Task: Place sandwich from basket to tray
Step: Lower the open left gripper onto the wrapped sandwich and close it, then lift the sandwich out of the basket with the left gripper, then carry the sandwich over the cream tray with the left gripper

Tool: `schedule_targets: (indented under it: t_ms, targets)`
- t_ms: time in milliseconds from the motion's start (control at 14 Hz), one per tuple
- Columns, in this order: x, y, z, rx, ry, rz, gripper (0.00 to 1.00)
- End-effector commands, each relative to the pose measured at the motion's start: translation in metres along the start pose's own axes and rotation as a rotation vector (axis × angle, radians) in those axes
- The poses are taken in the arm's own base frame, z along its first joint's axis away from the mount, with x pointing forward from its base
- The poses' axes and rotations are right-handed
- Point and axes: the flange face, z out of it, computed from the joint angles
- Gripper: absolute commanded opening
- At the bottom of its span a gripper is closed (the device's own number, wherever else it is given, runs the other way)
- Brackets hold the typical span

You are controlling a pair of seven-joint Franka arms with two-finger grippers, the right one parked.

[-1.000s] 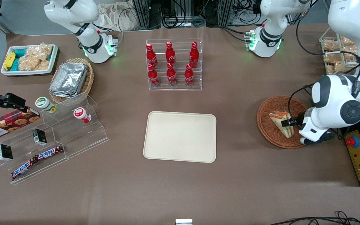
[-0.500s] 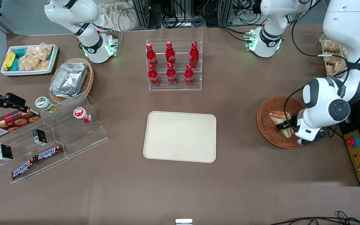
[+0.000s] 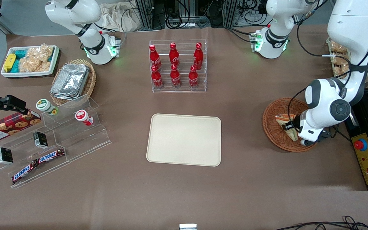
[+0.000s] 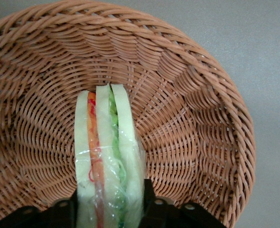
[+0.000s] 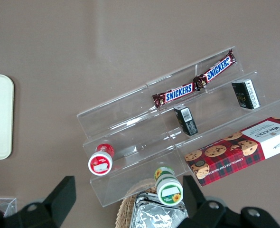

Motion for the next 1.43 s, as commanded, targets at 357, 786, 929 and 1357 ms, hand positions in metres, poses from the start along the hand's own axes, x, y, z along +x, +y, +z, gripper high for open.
schedule_targets:
  t_ms: [357,786,929,1357]
  targets:
    - [0.017,0.016,-0.130,0.033,-0.026,-0.004,0.01]
    - [0.016,0.057,-0.255,-0.014,0.028,0.053,0.01]
    - [0.008,0.085,-0.240,-0.011,0.010,0.109,0.02]
    - [-0.025,0.195,-0.186,-0.007,0.023,0.297,0.02]
